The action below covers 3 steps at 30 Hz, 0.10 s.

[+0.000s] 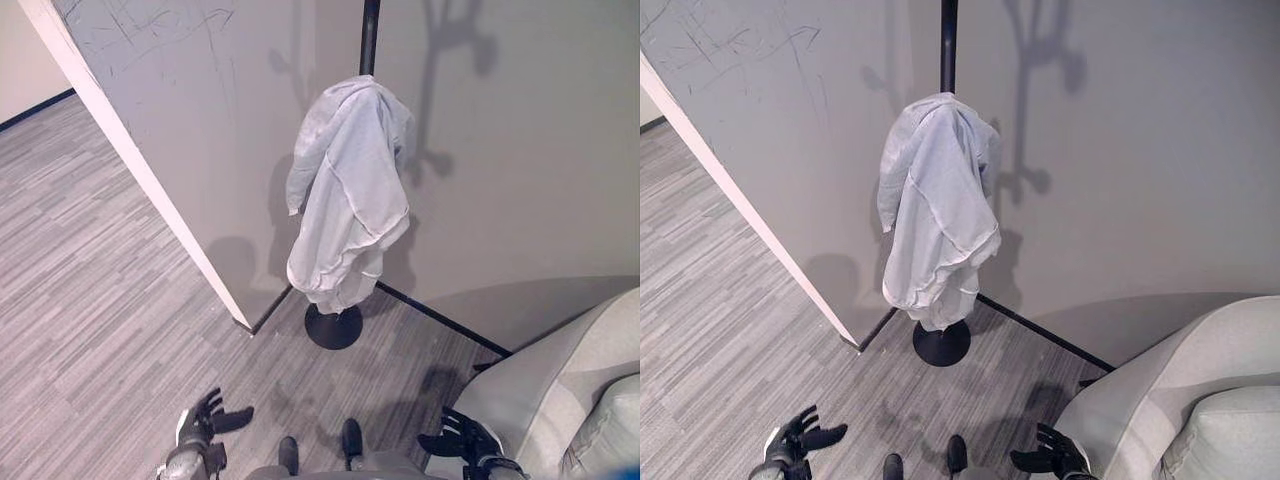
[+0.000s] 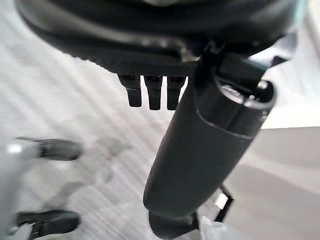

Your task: Hang the clothes on the sofa on the clothes rack.

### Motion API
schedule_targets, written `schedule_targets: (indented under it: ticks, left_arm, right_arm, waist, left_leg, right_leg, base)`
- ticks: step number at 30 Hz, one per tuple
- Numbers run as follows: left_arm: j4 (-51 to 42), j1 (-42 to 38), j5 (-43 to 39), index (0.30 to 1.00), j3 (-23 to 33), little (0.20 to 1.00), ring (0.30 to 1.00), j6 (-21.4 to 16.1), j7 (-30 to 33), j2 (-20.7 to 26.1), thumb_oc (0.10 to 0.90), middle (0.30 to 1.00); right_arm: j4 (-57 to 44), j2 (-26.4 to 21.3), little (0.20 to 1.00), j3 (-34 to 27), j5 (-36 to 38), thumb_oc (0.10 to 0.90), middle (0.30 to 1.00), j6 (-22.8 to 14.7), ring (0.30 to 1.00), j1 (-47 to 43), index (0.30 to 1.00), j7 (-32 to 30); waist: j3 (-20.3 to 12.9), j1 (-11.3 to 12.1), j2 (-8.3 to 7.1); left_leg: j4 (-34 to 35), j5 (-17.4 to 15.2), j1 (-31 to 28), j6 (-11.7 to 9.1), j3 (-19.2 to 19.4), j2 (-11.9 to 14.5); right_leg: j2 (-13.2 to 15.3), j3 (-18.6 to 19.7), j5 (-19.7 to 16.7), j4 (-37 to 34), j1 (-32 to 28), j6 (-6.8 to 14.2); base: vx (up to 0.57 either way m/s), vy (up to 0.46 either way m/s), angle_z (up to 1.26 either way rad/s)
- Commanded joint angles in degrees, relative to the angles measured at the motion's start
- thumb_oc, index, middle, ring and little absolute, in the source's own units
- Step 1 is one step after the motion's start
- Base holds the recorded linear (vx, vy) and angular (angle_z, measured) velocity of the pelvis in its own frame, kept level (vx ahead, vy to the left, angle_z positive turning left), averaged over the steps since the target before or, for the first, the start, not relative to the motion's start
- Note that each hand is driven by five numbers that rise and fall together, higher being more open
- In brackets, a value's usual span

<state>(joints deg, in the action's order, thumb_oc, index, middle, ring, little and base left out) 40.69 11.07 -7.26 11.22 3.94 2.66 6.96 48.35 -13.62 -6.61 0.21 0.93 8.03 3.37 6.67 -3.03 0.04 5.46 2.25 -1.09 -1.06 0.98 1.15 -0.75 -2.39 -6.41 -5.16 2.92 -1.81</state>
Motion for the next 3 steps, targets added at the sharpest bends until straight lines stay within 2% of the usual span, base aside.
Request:
schedule_targets:
  ticks: [1,3]
  left_arm:
    - [-1.29,-3.80,4.08,0.900,-1.28,0.900,0.900,-4.73,0.17,3.97,0.800,0.900]
    - [0.73,-4.93,4.78,0.900,-2.47,0.900,0.900,-4.73,0.09,4.20,0.800,0.900]
  right_arm:
    - [-2.22,-1.49,0.900,0.33,-1.39,0.800,0.900,-3.28,0.900,-3.50,0.900,-0.90]
    - [-1.38,-1.25,0.900,1.67,-1.56,0.800,0.900,-3.38,0.900,-4.56,0.900,-1.07]
  waist:
    - [-1.77,0.96,0.82]
    - [-1.76,1.15,0.73]
  left_leg:
    - [-0.46,-4.10,-2.48,-0.13,0.36,3.14]
    - [-0.46,-3.99,-2.35,-0.15,0.34,3.10]
  right_leg:
    - [8.94,1.68,1.40,0.16,3.52,2.60]
    - [9.08,1.63,1.46,0.16,3.41,2.62]
  base:
    - [0.00,0.000,0.00]
    - [0.00,0.000,0.00]
